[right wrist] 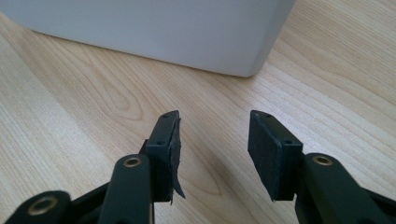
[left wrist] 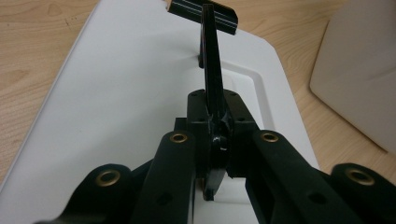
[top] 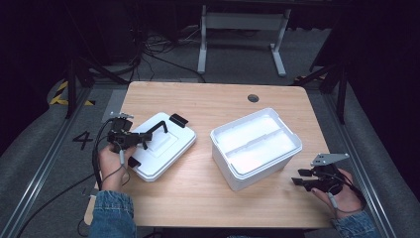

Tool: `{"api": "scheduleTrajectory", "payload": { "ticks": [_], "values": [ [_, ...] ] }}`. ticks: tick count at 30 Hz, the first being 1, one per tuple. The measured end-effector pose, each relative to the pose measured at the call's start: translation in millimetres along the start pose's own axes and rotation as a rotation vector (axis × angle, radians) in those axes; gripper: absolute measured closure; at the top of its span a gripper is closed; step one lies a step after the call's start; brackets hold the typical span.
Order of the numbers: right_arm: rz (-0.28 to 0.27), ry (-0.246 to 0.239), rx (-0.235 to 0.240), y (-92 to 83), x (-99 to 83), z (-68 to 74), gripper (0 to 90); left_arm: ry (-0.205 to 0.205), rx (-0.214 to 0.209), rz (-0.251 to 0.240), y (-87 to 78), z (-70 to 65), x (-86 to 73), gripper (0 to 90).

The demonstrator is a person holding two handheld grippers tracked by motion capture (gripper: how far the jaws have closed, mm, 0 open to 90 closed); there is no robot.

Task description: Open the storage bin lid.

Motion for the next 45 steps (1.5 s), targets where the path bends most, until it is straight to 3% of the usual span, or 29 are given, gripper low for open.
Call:
{"api": "scheduleTrajectory", "payload": {
  "ticks": [5, 14, 23, 26, 33, 37, 40, 44, 45],
  "values": [
    [0.001, 0.000, 0.000, -0.1, -0.2, 0.1, 55.0, 0.004, 0.025, 0.018, 3.1, 2.6, -2.0, 84.0],
    [0.000, -0.002, 0.001, 0.1, -0.1, 0.4, 54.9, -0.009, 0.020, 0.040, 7.8, 5.0, -6.1, 83.7],
    [0.004, 0.003, 0.001, 0.5, -0.3, 0.3, 54.5, -0.024, 0.058, 0.127, 16.0, 10.3, -13.7, 79.1],
    [0.003, 0.003, 0.002, 0.6, -0.4, -0.2, 54.4, -0.052, 0.029, 0.088, 13.1, 7.3, -9.9, 72.4],
    [0.002, 0.005, 0.006, 0.9, -0.1, 0.8, 54.1, -0.070, 0.051, 0.036, 1.3, 7.8, -4.3, 58.3],
    [0.004, 0.003, 0.005, 0.8, -0.3, 0.4, 53.9, -0.044, 0.089, -0.003, -10.5, 4.7, 2.4, 55.7],
    [0.002, 0.005, 0.007, 0.9, -0.2, 0.1, 53.8, -0.033, 0.078, -0.047, -20.6, -3.7, 7.7, 54.9],
    [0.001, 0.005, 0.004, 0.4, -0.2, -1.0, 53.5, 0.030, 0.065, -0.060, -33.3, -26.7, 12.9, 54.4],
    [0.001, 0.005, 0.004, 0.4, -0.2, -1.0, 53.5, 0.030, 0.065, -0.060, -33.3, -26.7, 12.9, 54.0]
  ]
}}
Point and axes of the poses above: each handheld gripper's, and its own axes: y roughly forward along the jaws, x roughly out of its top, z roughly to its left, the point moved 8 cm from there along y, roughly forward along the jaws, and after that the axes turned 5 degrees about -y, right-handed, at the moved point
